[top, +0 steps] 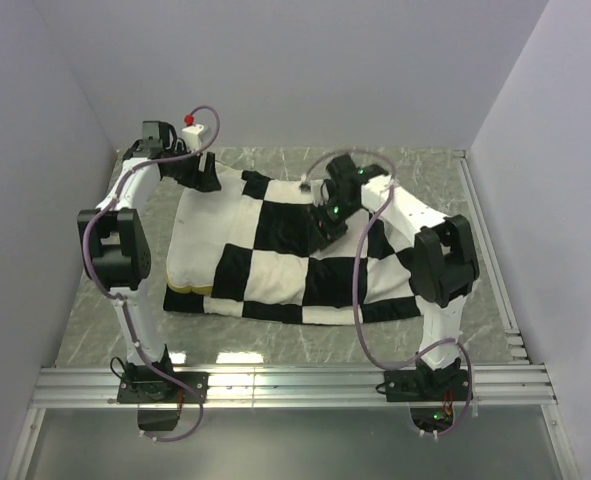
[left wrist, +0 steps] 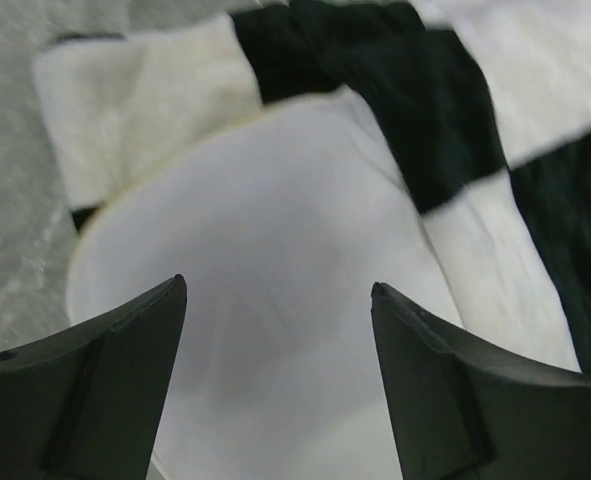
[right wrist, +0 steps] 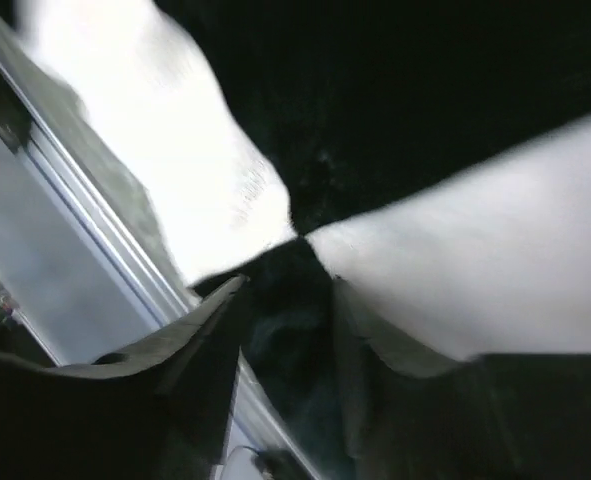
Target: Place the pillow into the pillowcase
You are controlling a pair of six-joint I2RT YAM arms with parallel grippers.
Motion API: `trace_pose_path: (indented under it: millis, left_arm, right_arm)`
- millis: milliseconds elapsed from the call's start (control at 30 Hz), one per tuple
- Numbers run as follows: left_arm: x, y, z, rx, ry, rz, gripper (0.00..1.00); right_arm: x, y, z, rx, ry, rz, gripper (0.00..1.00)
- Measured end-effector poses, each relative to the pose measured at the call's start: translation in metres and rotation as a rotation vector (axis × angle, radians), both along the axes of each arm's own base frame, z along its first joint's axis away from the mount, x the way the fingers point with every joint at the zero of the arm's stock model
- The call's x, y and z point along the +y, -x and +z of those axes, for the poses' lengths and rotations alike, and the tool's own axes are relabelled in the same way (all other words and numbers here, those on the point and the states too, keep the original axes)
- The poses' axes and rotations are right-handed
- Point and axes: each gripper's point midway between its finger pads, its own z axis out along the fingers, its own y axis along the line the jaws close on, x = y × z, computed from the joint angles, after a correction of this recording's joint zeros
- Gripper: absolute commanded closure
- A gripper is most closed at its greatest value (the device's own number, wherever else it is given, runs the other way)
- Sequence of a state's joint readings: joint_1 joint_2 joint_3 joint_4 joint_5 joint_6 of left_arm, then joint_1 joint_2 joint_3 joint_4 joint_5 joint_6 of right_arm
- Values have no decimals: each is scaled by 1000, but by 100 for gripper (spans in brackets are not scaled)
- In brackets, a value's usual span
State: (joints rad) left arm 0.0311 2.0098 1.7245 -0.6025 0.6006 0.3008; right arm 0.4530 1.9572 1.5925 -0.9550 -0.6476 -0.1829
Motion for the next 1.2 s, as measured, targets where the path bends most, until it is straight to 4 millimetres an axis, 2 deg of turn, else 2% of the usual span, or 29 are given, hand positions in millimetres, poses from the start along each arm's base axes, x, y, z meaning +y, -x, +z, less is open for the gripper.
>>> trace_pose_path:
  millis: [33,67,167,233,267,333,400,433,533,600,633,667,700,733,767,800,867,1033,1200]
  left_arm:
    - [0,-10,0,-7,7,21,18]
    - [-1,-21,0,-16,13,43,18]
    - [-2,-44,6,-51,18,85,16]
    - [-9,-51,5,-66,3,98,15]
    - [-15,-52,3,-68,-8,99,16]
    - [-32,-51,-6,-54,-29,86,25]
    - [-52,-47,-23,-24,-40,59,40]
    - [-59,-43,-30,-7,-42,48,44]
    - [-71,-25,-67,56,-73,20,54]
    - [-71,-18,-81,74,-76,17,62]
    - [-71,-18,-85,73,-73,18,65]
    - [-71,-18,-86,69,-68,18,69]
    - [-71,-18,-85,58,-64,18,76]
    - [-72,-18,-83,52,-60,17,80]
    - [-73,-17,-81,44,-57,12,83]
    - [-73,-16,-81,40,-54,7,92]
    - [-75,-13,-81,38,-51,-4,99]
    - [-81,-2,-81,29,-36,-55,100]
    - [-93,14,-74,24,35,-117,100]
  right_arm:
    - [1,-17,15,-40,-10,-41,47]
    - [2,-37,28,-92,-20,-83,40]
    - [-5,-119,84,-327,-55,-254,37]
    - [-16,-164,112,-466,-55,-358,37]
    - [-19,-177,119,-501,-53,-389,37]
    - [-21,-202,122,-556,-43,-443,38]
    - [-18,-216,106,-555,-23,-472,37]
    - [-18,-221,92,-537,-6,-485,38]
    - [-17,-230,39,-463,57,-509,40]
    - [-17,-231,6,-406,87,-511,52]
    - [-15,-229,-12,-371,97,-510,61]
    - [-14,-228,-21,-350,98,-508,84]
    - [-11,-227,-30,-333,96,-500,92]
    - [-8,-226,-34,-317,81,-505,98]
    - [-6,-226,-35,-307,64,-511,100]
    - [-4,-226,-34,-306,49,-514,100]
    - [-1,-223,-29,-302,17,-519,100]
    - [16,-212,-7,-301,-52,-501,100]
    - [65,-185,25,-272,-171,-431,100]
